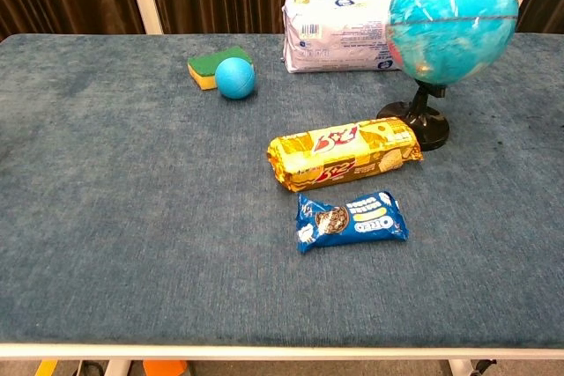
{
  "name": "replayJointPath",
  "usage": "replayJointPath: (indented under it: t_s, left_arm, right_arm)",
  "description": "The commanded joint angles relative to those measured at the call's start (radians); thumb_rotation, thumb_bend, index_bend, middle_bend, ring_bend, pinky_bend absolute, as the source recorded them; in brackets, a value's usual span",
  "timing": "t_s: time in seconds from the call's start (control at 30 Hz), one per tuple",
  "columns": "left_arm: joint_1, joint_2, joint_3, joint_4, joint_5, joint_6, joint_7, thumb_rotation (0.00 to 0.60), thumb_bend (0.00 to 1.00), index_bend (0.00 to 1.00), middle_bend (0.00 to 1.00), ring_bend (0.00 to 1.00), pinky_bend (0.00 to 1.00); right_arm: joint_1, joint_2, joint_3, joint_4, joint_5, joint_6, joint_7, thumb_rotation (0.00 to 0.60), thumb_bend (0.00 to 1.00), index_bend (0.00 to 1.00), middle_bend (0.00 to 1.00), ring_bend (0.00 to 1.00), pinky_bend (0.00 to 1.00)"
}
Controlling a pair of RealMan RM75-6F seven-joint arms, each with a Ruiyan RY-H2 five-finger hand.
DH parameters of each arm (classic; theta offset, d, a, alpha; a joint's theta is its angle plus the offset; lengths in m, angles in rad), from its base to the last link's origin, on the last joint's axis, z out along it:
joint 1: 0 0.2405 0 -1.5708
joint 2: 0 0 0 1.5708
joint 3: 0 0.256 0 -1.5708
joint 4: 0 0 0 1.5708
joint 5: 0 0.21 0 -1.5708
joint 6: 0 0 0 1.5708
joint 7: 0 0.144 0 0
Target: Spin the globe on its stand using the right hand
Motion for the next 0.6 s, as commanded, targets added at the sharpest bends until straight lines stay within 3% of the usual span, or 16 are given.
replayJointPath:
  t_s: [0.03, 0.4, 0.6]
  left_arm:
    - [-0.002, 0.0, 0.0, -0.003, 0.001, -0.001, 0.003, 0.6, 0.06, 0.13, 0.07, 0.0, 0.08]
    - [-0.001, 0.001, -0.002, -0.007, 0.0, 0.002, 0.005, 0.6, 0.06, 0.13, 0.07, 0.0, 0.08]
    - [0.002, 0.0, -0.002, 0.001, -0.001, 0.007, -0.006, 0.6, 0.06, 0.13, 0.07, 0.0, 0.08]
  right_arm:
    - [-0.016, -0.001, 0.0, 0.01, -0.033, 0.039, 0.026, 0.6, 0.24, 0.0, 0.0, 0.0, 0.0]
    - [-0.011, -0.017, -0.045, -0.054, -0.215, 0.122, 0.004, 0.6, 0.24, 0.0, 0.0, 0.0, 0.0]
    - [0.013, -0.033, -0.042, -0.085, -0.228, 0.098, -0.042, 0.6, 0.25, 0.0, 0.0, 0.0, 0.0]
